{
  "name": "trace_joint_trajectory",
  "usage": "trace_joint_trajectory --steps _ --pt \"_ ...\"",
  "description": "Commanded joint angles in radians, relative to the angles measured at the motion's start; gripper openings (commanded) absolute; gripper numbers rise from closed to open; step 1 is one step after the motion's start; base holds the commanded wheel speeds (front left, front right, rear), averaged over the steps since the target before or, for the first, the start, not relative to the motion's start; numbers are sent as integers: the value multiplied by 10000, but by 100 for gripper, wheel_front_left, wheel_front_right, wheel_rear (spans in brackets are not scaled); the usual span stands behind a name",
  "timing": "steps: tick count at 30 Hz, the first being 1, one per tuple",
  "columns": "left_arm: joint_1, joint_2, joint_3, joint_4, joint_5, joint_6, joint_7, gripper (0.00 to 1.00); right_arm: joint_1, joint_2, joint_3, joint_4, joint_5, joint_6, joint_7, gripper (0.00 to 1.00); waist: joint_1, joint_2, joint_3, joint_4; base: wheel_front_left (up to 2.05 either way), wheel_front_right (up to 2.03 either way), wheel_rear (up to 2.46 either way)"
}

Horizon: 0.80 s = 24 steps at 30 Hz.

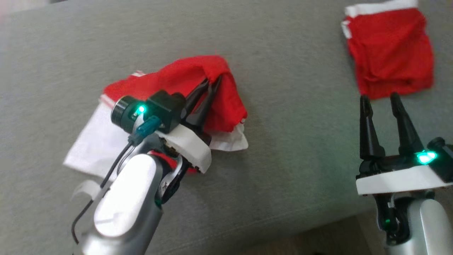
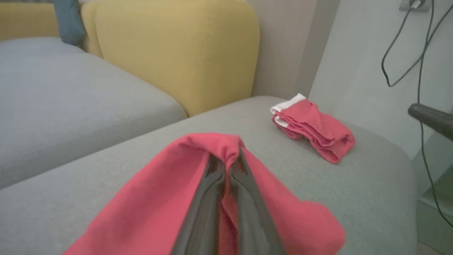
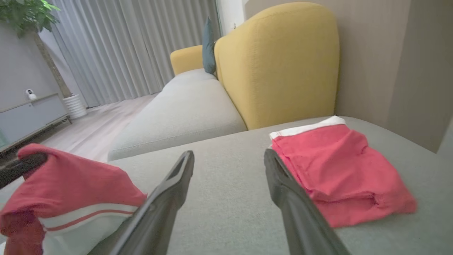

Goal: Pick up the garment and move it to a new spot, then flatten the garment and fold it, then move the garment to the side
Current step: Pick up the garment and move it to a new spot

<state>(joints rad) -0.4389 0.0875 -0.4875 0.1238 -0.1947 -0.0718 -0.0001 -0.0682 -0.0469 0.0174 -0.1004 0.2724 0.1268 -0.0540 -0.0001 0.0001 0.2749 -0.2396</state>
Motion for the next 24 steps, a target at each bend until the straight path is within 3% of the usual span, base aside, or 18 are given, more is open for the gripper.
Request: trace_joint_trajectory --steps 1,3,4,5,14,24 --pt "-304 162 288 -90 50 -20 73 0 -75 -34 219 -259 75 39 -113 100 1 -1 431 -596 0 0 0" --pt "-294 241 280 268 37 -28 146 0 -78 -34 233 -168 126 39 -212 100 1 -1 537 -631 0 0 0" --pt "-300 308 251 426 89 -32 146 36 -88 -34 249 -122 148 39 -253 100 1 -1 575 -622 0 0 0" --pt "-300 331 232 520 108 -36 56 98 -105 -34 275 -82 170 39 -286 100 1 -1 608 -595 0 0 0" --pt "157 422 159 -222 239 222 -1153 100 -334 -34 322 52 -84 39 -214 100 1 -1 346 379 0 0 0" --pt "1069 765 1298 -1114 -14 1224 -2200 100 -308 -34 152 -209 -570 39 278 100 1 -1 -331 1572 0 0 0"
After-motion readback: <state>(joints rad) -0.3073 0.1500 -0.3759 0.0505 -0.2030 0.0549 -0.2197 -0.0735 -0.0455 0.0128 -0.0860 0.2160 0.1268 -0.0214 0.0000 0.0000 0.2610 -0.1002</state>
